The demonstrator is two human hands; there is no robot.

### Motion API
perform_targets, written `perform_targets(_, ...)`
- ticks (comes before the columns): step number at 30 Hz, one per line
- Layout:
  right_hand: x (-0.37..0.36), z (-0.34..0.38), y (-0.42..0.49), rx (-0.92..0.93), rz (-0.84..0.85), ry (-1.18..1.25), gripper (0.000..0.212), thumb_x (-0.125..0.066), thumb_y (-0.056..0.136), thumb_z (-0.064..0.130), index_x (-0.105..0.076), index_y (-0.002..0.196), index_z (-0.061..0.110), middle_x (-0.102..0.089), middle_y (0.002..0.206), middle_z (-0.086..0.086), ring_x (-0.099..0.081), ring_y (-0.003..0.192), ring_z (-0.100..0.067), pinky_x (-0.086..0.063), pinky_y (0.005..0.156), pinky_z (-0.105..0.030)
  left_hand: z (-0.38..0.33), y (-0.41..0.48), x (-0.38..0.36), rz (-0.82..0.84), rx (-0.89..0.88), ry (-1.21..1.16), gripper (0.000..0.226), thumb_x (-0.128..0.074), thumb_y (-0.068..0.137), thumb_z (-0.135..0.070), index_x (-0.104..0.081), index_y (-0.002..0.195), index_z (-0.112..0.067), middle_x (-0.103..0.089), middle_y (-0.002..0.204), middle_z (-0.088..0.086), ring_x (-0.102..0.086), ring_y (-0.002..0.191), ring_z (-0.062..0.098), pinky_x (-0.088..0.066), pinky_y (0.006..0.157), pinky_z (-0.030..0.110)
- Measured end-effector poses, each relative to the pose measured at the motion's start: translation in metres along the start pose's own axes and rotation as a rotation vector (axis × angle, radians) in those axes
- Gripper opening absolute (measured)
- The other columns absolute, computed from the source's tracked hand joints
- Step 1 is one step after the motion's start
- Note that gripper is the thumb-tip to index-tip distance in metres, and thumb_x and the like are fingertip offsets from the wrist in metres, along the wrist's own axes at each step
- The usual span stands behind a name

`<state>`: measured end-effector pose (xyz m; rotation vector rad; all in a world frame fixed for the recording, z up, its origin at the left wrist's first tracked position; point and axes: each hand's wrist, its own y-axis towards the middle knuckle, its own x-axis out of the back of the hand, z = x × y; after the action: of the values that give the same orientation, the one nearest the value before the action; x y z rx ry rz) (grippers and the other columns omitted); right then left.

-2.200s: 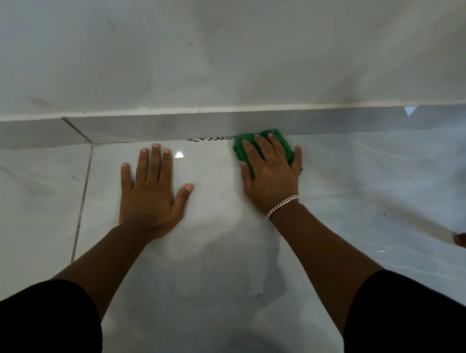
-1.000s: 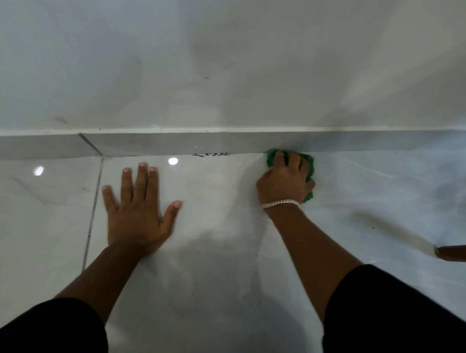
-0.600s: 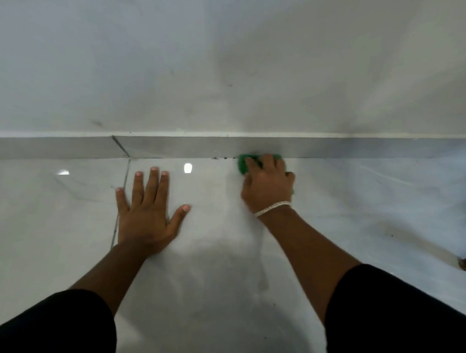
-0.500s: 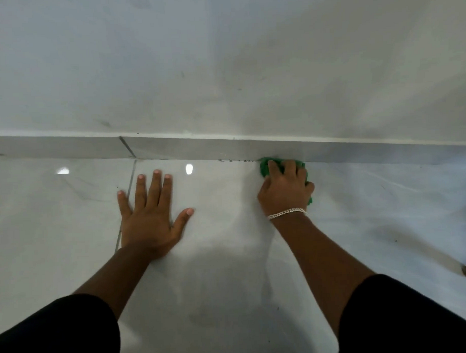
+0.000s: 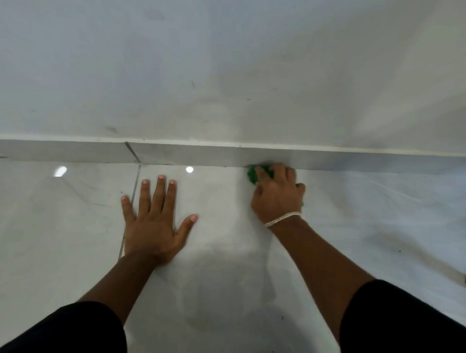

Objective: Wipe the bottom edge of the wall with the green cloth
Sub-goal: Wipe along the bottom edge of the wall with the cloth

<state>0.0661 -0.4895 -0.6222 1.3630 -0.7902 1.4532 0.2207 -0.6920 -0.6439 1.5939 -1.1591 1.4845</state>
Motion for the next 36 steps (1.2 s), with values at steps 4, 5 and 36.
perform_targets(4,-0.002,0.013,-0.004,-0.270,-0.014,-0.046,0.041,-0.054,0.069,0.017,-0.064,0.108,0.011,-0.056,0.108,-0.020,-0.050,0.100,-0.042,-0.041,0.075,-0.048,0.000,0.002,0.000,0.001,0.000,0.026,0.089,-0.013,0.086,-0.074,0.002,0.157,-0.023,0.004,0.168,0.004,0.006,0.154,0.031,-0.002,0.119,0.066)
perform_targets(5,-0.003,0.029,-0.004,-0.302,-0.015,-0.037,0.042,-0.050,0.067,0.018,-0.063,0.106,0.010,-0.056,0.108,-0.020,-0.051,0.100,-0.042,-0.041,0.075,-0.048,-0.001,0.002,0.000,0.004,-0.003,0.032,0.089,-0.012,0.085,-0.074,0.002,0.157,-0.022,0.003,0.168,0.004,0.006,0.154,0.032,-0.002,0.118,0.066)
perform_targets(36,0.006,0.013,0.002,0.015,0.135,-0.030,0.047,-0.055,0.069,0.020,-0.061,0.115,0.025,-0.056,0.119,-0.015,-0.049,0.101,-0.041,-0.045,0.074,-0.053,0.000,0.003,0.006,0.049,-0.030,0.050,0.089,-0.013,0.086,-0.072,-0.001,0.157,-0.020,0.003,0.168,0.007,0.007,0.154,0.031,-0.006,0.120,0.062)
